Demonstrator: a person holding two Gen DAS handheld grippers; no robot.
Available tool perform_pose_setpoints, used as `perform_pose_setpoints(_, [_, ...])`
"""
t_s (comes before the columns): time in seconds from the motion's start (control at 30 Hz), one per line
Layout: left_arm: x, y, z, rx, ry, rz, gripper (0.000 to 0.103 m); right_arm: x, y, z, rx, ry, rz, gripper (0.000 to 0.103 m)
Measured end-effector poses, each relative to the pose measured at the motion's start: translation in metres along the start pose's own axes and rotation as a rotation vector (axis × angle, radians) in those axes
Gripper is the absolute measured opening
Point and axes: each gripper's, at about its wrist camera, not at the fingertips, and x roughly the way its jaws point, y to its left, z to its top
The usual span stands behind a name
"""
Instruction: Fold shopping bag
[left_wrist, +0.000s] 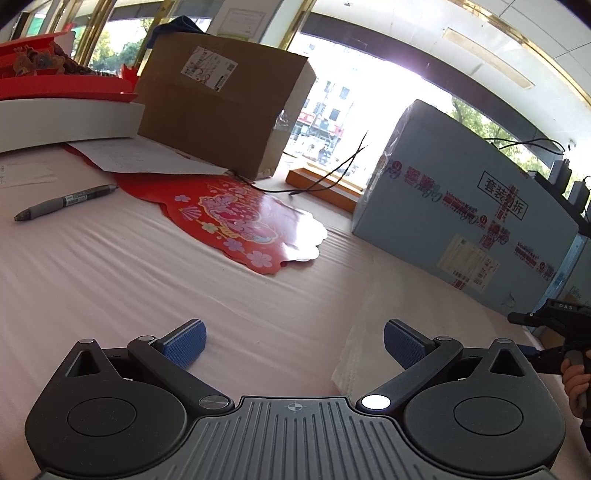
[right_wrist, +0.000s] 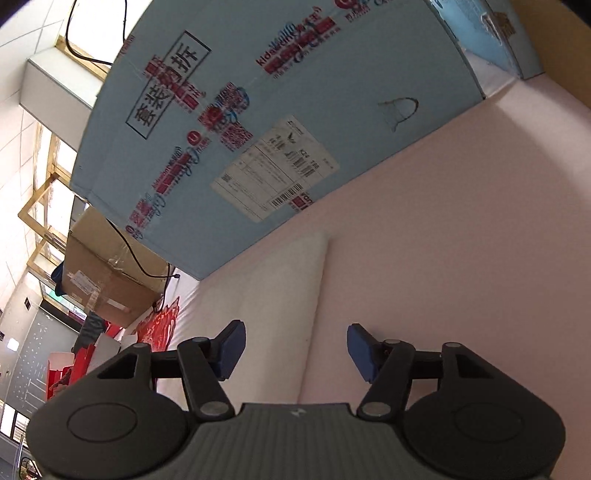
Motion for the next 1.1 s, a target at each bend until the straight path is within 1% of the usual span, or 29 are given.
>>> perform_pose_setpoints(0.13, [0.001,-0.002,0.000,0.016,0.008,0.012,0.103,0.020,-0.017,0.021,0.056,0.009,0.055,0.056])
perform_pose_setpoints(0.2, [0.001,-0.002,0.000,0.019,0.009,0.015,0.103,0.030,-0.023,0.030,0.075,0.003,0.064,0.048])
perform_pose_setpoints(0.23, [0.001,-0.002,0.000,0.019,0.010,0.015,0.103,0.036,-0.025,0.033,0.074,-0.001,0.064,0.046])
perform_pose_setpoints(0.3, [0.001,-0.003,0.000,0.023,0.012,0.019,0.103,0.047,-0.029,0.038,0.067,-0.009,0.064,0.035])
perform_pose_setpoints(0.33, [0.002,-0.003,0.000,0.026,0.014,0.021,0.103,0.052,-0.014,0.037,0.063,-0.013,0.062,0.032])
perform_pose_setpoints(0.37, [0.002,-0.004,0.000,0.028,0.015,0.023,0.103,0.056,-0.010,0.039,0.061,-0.014,0.066,0.028])
perform_pose_setpoints(0.4, [0.002,-0.004,0.000,0.030,0.016,0.025,0.103,0.060,-0.011,0.041,0.065,-0.014,0.071,0.022])
perform_pose_setpoints(0.5, [0.003,-0.005,0.000,0.035,0.019,0.030,0.103,0.065,-0.014,0.042,0.078,-0.011,0.078,0.011])
perform_pose_setpoints(0.57, [0.003,-0.006,0.000,0.041,0.023,0.035,0.103,0.064,-0.015,0.043,0.090,-0.010,0.084,0.009])
perform_pose_setpoints(0.63, [0.004,-0.007,0.000,0.048,0.027,0.040,0.103,0.063,-0.013,0.042,0.087,-0.016,0.065,0.006])
perform_pose_setpoints(0.77, [0.004,-0.008,0.000,0.054,0.028,0.044,0.103,0.048,-0.007,0.035,0.053,-0.052,0.001,0.005])
perform_pose_setpoints(0.93, [0.003,-0.011,-0.001,0.078,0.027,0.066,0.103,0.013,0.004,0.017,-0.022,-0.113,-0.087,0.004])
perform_pose_setpoints(1.0, [0.003,-0.021,-0.001,0.133,0.035,0.108,0.103,-0.006,0.008,0.006,-0.056,-0.132,-0.117,0.005])
perform_pose_setpoints(1.03, [0.000,-0.028,-0.002,0.177,0.025,0.126,0.103,-0.015,0.010,0.000,-0.073,-0.141,-0.132,0.005])
perform_pose_setpoints(1.1, [-0.010,-0.053,-0.009,0.303,-0.025,0.127,0.103,-0.033,0.014,-0.011,-0.108,-0.159,-0.162,0.005])
